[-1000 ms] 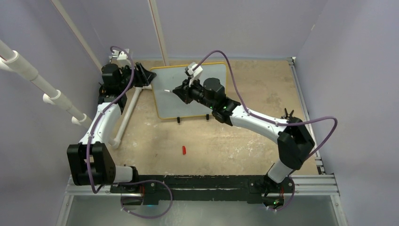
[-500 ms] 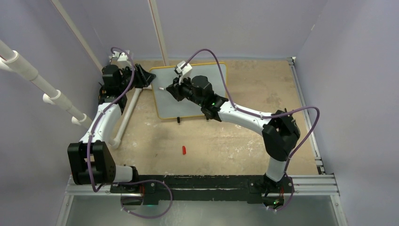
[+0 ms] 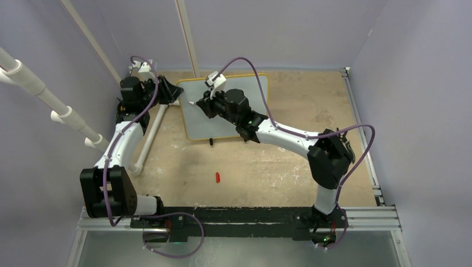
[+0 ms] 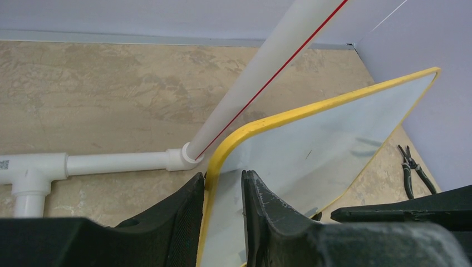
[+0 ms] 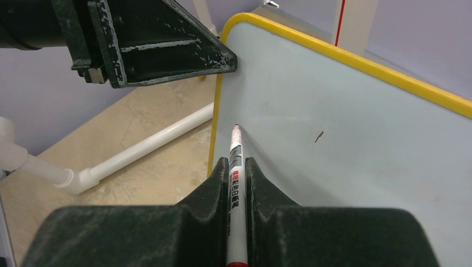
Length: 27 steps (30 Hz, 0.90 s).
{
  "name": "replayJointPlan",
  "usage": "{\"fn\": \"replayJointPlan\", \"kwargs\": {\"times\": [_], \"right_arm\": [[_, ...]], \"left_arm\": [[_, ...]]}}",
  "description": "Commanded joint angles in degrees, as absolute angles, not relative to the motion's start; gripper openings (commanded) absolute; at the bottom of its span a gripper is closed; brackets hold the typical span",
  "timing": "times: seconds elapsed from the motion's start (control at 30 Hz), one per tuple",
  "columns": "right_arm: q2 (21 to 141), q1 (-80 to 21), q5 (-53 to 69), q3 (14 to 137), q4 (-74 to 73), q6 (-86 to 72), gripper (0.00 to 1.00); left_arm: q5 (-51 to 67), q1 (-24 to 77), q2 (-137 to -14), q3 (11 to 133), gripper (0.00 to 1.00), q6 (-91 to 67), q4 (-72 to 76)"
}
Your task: Write a sentence on the whiteboard
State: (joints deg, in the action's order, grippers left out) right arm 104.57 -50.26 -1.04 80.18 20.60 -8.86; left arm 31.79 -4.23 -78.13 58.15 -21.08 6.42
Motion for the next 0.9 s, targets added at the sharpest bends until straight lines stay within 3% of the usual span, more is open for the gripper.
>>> {"fn": "replayJointPlan", "kwargs": {"times": [0.0,0.6,0.87], "right_arm": [[105.33,-50.63,-2.32,82.90,22.13,-7.52,0.00],[105.84,-50.63,-3.42,82.68,22.93,-7.57,0.00],[104.53,-50.63,-1.45,81.86,23.38,-7.73,0.00]], "left_arm": [[33.35,-4.98,-78.40,57.49,0.29,-21.93,9.59],[33.57,-5.03,-78.31,57.35,0.24,-21.99,9.65],[33.05,-5.18,-78.87,57.22,0.33,-21.91,9.27]]}}
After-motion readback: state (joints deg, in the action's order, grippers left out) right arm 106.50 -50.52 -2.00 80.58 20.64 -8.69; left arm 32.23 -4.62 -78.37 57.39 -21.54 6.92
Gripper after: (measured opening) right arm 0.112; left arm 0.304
